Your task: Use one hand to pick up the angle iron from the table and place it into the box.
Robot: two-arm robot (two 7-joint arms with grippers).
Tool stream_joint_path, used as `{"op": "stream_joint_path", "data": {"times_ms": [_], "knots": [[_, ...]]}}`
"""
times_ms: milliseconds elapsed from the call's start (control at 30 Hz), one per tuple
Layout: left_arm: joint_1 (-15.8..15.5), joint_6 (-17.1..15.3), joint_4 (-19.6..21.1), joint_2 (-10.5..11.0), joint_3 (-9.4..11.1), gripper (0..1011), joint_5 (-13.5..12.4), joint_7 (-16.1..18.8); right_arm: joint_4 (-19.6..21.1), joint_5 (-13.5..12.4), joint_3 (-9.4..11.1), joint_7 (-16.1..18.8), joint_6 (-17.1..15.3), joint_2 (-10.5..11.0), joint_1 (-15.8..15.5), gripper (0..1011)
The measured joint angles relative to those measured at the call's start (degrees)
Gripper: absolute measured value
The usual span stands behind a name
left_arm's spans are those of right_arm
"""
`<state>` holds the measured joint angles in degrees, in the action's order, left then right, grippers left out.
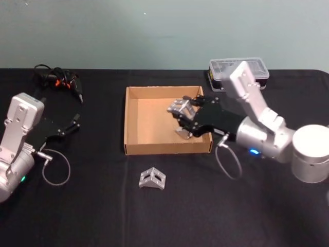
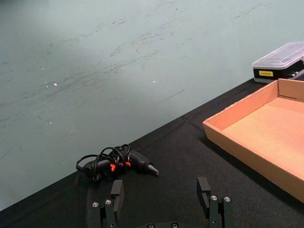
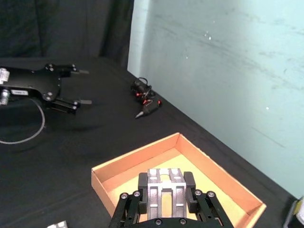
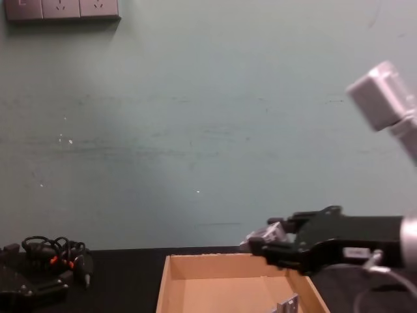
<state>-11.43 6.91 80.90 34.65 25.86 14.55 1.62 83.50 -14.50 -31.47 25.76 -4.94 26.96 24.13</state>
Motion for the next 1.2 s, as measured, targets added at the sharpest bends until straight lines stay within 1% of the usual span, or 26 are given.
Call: {"op": "stream_joint_path", "data": {"times_ms": [100, 133, 233, 300, 367, 533, 700, 967, 1200], "knots": [[0.0, 0.0, 0.0, 0.0, 0.0, 1011, 0.0, 0.0, -2.9, 1.5, -1.1, -0.2, -0.5, -2.4, 1.8, 450], [0.0, 0.0, 0.0, 0.0, 0.0, 1011, 0.0, 0.0, -2.9, 1.5, -1.1, -0.2, -0.5, -2.4, 1.8, 450], [0.0, 0.0, 0.0, 0.0, 0.0, 1011, 0.0, 0.0, -6.1, 2.9, -1.9, -0.5, -1.0, -5.1, 3.4, 450], [0.0, 0.0, 0.0, 0.0, 0.0, 1011, 0.0, 0.0, -7.3, 3.2, -2.1, -0.8, -1.2, -6.1, 3.8, 450], [0.0, 0.0, 0.0, 0.0, 0.0, 1011, 0.0, 0.0, -9.6, 3.9, -2.3, -1.3, -1.6, -8.1, 4.6, 450], [0.0, 0.0, 0.0, 0.0, 0.0, 1011, 0.0, 0.0, -12.5, 5.3, -2.7, -1.9, -2.1, -10.4, 5.4, 450], [0.0, 0.0, 0.0, 0.0, 0.0, 1011, 0.0, 0.0, -14.8, 6.8, -2.9, -2.3, -2.4, -11.8, 5.7, 450], [0.0, 0.0, 0.0, 0.0, 0.0, 1011, 0.0, 0.0, -16.5, 8.6, -2.9, -2.6, -3.1, -12.5, 5.6, 450], [0.0, 0.0, 0.0, 0.0, 0.0, 1011, 0.0, 0.0, -17.1, 9.8, -2.2, -2.6, -3.6, -13.0, 5.1, 450]]}}
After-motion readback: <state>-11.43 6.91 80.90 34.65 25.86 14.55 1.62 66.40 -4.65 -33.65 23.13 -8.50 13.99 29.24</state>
